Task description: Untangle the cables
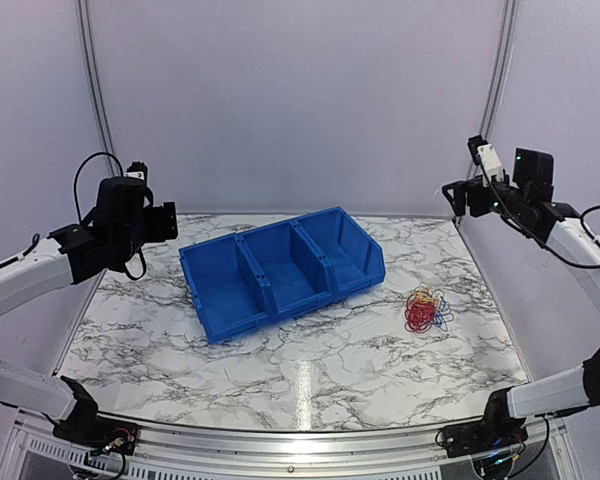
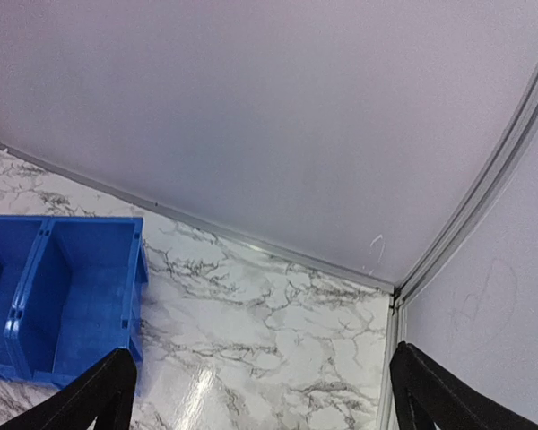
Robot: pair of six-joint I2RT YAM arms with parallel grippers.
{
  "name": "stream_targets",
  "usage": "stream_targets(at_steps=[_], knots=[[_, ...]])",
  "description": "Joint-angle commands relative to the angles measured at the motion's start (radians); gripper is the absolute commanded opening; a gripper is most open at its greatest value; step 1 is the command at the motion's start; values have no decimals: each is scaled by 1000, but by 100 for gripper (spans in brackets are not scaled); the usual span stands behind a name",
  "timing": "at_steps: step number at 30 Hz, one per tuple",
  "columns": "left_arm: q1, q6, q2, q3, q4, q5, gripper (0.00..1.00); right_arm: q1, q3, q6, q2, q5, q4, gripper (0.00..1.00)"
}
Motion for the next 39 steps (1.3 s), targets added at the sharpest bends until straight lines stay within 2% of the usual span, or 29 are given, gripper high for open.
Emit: stream_targets(at_steps=[1,5,9,15,22,27,33,39], knots=[[55,40,-51,-106,150,107,92,-3,-150,26,-68,33,114,99],[86,86,-93,-223,242,191,86,-4,-314,19,-123,38,175,99],[76,148,-135,-316,319,256,80,-5,-466,-75,-185,-41,224,99],[-17,178,-169,-369,401,396,69,-6,-580,-201,-206,-145,211,99],[-238,200,-36,-286,458,494,64,-10,-569,-268,-161,-205,169,98],[-384,160,150,-150,483,517,63,-14,-464,-333,-112,-205,14,96],[-507,69,344,-32,502,558,60,-19,-366,-368,9,-180,-132,95],[-592,18,472,27,511,618,59,-70,-318,-357,127,-176,-181,95]])
